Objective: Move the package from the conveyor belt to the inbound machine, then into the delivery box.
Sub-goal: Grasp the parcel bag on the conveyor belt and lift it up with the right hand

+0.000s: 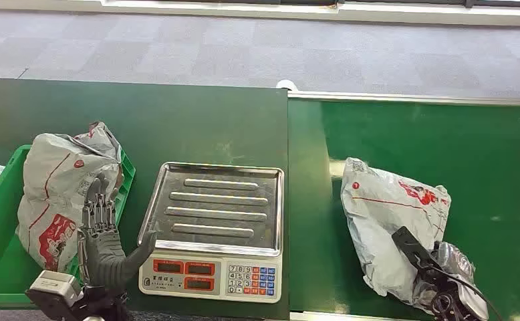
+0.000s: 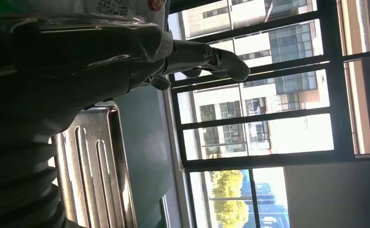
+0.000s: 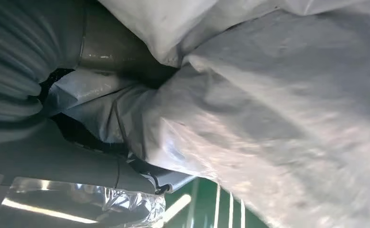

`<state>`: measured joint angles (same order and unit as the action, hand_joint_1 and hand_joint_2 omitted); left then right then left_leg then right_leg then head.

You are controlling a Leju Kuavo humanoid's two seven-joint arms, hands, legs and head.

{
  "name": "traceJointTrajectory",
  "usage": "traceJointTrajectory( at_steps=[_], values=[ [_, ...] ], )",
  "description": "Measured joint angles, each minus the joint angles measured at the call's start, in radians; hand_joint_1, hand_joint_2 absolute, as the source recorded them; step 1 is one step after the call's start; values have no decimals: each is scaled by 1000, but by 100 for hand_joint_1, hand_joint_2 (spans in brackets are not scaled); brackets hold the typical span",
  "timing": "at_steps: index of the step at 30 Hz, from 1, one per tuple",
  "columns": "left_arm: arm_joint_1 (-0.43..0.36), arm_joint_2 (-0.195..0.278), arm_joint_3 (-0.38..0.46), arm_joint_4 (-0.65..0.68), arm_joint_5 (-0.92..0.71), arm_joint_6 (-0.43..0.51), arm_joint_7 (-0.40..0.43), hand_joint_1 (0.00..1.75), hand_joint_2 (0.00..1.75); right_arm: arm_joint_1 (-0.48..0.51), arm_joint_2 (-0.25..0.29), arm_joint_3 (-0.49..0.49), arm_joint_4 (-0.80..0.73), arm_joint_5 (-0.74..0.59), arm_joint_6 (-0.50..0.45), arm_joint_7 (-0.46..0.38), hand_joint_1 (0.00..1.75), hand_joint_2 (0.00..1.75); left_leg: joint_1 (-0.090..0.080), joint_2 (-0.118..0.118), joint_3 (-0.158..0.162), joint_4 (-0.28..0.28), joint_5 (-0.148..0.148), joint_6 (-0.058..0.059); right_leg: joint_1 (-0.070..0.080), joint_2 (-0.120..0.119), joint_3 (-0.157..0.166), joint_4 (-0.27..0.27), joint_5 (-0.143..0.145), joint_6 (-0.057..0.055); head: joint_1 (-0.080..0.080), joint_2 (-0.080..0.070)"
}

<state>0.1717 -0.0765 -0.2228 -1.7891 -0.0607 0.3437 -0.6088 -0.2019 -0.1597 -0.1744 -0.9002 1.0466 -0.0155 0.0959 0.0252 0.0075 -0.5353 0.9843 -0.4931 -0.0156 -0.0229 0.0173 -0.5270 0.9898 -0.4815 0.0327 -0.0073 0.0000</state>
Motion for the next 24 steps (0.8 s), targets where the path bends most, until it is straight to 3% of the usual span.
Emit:
traceJointTrajectory(
  at_steps=[3,8,17,21,24],
  values=[
    [17,-2,4,-18,-1,1,-4,0,175,13,8,19,-68,-14,-55,-7,175,175,0,-1,-3,0,0,0,0,-1,-4,1,0,0,0,0],
    [38,-4,8,-36,0,-6,-22,0,175,84,42,37,-316,-72,-210,-52,175,175,0,-5,-10,0,1,-1,0,-6,-9,1,-2,-1,0,0],
    [6,-5,-8,-4,4,-24,-41,0,175,224,115,18,-668,-234,-398,-172,175,175,0,-6,-13,0,1,0,0,-7,-12,1,-3,-2,0,0],
    [-23,-7,-22,29,4,-29,-46,0,175,244,149,13,-754,-285,-428,-208,175,175,0,-5,-13,0,1,-1,0,-7,-12,1,-3,-2,0,0],
    [-47,-9,-34,52,9,-32,-49,0,175,236,167,32,-784,-293,-396,-228,175,175,0,-5,-13,0,2,-1,0,-6,-12,2,-2,-2,0,0]
  ],
)
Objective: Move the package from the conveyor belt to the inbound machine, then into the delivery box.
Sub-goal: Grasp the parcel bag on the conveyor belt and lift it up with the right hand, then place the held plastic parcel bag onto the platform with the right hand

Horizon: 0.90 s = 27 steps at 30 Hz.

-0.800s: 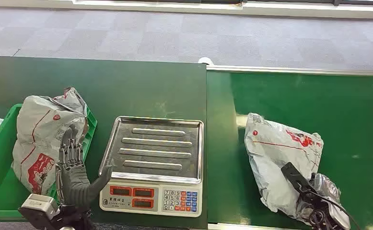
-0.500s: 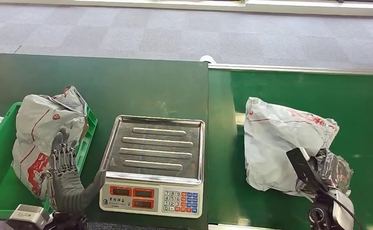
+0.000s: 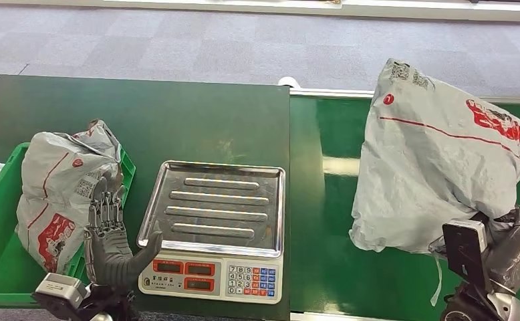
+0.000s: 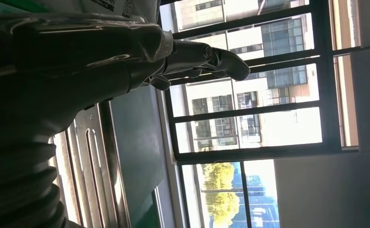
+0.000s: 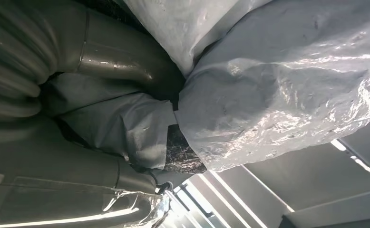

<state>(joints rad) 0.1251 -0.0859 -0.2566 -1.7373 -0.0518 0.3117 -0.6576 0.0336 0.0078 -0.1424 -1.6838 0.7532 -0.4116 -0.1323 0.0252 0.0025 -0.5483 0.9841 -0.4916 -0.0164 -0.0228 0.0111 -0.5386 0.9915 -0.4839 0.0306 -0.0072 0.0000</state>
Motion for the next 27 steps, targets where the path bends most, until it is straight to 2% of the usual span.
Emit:
traceJointTrajectory(
  at_steps=[6,13,17,21,27],
  values=[
    [-86,-12,-38,68,18,-15,-3,0,175,-116,38,170,36,79,209,-6,175,175,0,1,1,0,2,-1,0,1,-1,1,1,-1,0,0],
    [-156,-21,-69,115,34,-27,1,0,175,-246,79,341,172,115,337,-4,175,175,0,0,-1,0,3,-1,0,0,-2,2,1,-1,0,0],
    [-184,-21,-82,124,44,-30,11,0,175,-312,105,420,274,114,357,-6,175,175,0,-1,-2,0,3,-1,0,-1,-3,2,1,-1,0,0],
    [-195,-21,-87,130,46,-30,13,0,175,-347,116,454,332,110,363,-7,175,175,0,-1,-2,0,3,-1,0,-1,-3,2,1,-1,0,0],
    [-218,-21,-91,135,52,-30,24,0,175,-403,143,511,434,69,440,-24,175,175,0,-1,-3,0,3,-1,0,-1,-4,3,1,-1,0,0]
  ],
)
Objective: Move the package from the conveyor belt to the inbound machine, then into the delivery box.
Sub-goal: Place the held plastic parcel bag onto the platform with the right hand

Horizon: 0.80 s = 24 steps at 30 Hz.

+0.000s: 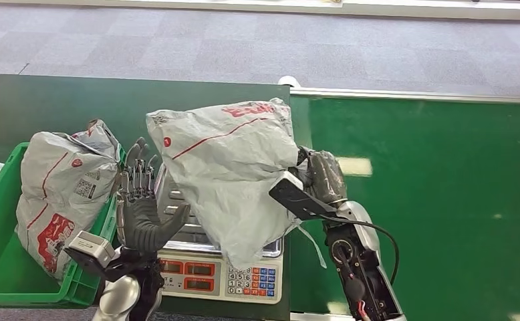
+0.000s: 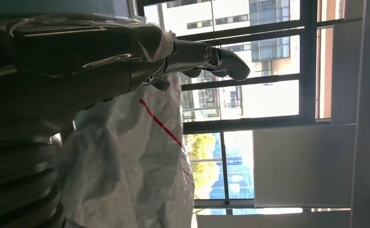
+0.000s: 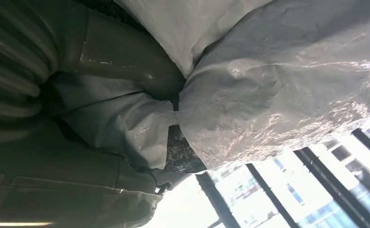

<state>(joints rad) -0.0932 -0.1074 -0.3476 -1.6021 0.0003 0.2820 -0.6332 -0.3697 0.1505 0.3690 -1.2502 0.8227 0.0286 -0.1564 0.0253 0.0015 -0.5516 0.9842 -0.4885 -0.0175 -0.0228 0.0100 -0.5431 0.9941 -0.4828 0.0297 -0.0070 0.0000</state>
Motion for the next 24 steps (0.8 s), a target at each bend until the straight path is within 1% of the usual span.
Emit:
traceJointTrajectory(
  at_steps=[3,6,7,10,11,13,16,20,24],
  values=[
    [-17,-2,-7,4,4,-1,10,0,175,-43,24,40,100,-32,25,-11,175,175,0,0,0,0,1,0,0,0,0,1,0,0,0,0],
    [-38,-7,-14,10,5,-2,15,0,175,-87,50,72,218,-67,36,-39,175,175,0,0,0,0,1,0,0,0,0,1,0,0,0,0],
    [-47,-9,-17,13,6,-3,16,0,175,-102,59,81,259,-81,42,-53,171,175,0,0,0,0,1,0,0,0,0,1,0,0,0,0],
    [-67,-12,-25,23,12,-4,18,0,175,-135,85,104,364,-126,64,-102,40,175,0,0,0,0,1,0,0,0,0,1,0,0,0,0],
    [-70,-12,-26,26,14,-3,19,0,175,-143,93,111,393,-140,69,-116,0,175,0,0,0,0,1,0,0,0,0,1,0,0,0,0],
    [-73,-12,-26,30,15,-2,19,0,175,-157,105,123,438,-157,71,-133,0,175,0,0,0,0,1,0,0,0,-1,1,0,0,0,0],
    [-74,-12,-26,34,15,5,14,0,175,-172,116,133,479,-171,49,-138,0,175,0,0,-1,0,1,0,0,0,-1,1,0,0,0,0],
    [-73,-12,-25,35,15,18,8,0,175,-182,119,134,488,-190,0,-138,0,175,0,0,-1,0,1,0,0,0,-1,1,0,0,0,0],
    [-71,-10,-25,35,14,24,6,0,175,-185,118,134,482,-199,-15,-134,0,175,0,0,-1,0,1,0,0,0,-1,1,0,0,0,0]
  ],
)
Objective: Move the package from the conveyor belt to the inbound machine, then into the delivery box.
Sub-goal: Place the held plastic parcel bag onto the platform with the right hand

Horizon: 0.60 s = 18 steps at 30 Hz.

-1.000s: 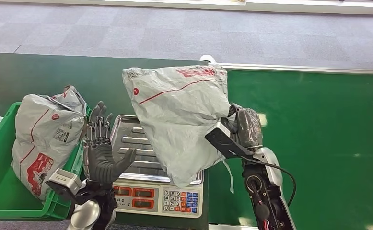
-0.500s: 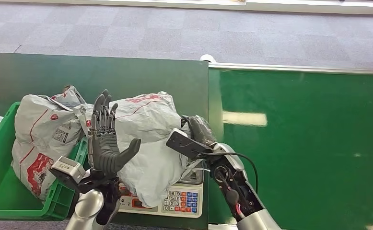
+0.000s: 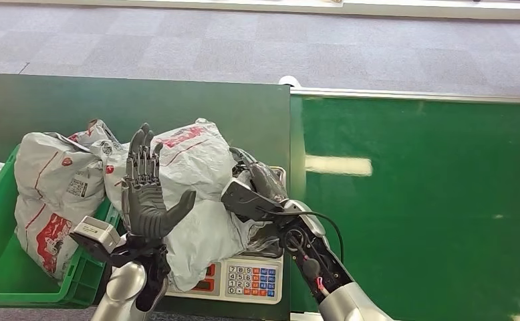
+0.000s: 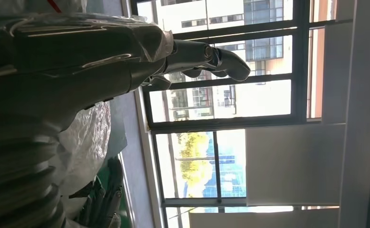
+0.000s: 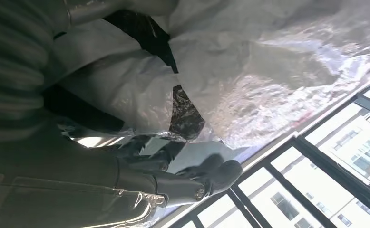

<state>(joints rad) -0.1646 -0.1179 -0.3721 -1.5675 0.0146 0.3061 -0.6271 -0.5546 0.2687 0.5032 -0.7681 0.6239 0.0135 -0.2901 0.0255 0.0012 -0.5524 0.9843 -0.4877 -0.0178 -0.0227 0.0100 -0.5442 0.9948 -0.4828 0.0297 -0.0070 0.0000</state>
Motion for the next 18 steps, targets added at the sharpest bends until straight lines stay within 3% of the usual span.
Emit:
traceJointTrajectory(
  at_steps=[6,13,18],
  values=[
    [18,5,5,-5,-16,40,-11,0,175,25,-21,-11,-119,-11,-94,4,0,175,0,0,0,0,0,0,0,0,0,0,0,0,0,0],
    [91,7,40,-40,-54,36,-18,0,175,163,-125,-125,-503,-2,-168,8,0,175,0,-1,-1,0,-1,0,0,0,-1,-1,0,0,0,0],
    [132,7,58,-58,-65,29,-22,0,175,251,-176,-205,-651,18,-173,-19,0,175,0,0,-1,0,-1,0,0,0,-1,-1,0,0,0,0]
  ],
)
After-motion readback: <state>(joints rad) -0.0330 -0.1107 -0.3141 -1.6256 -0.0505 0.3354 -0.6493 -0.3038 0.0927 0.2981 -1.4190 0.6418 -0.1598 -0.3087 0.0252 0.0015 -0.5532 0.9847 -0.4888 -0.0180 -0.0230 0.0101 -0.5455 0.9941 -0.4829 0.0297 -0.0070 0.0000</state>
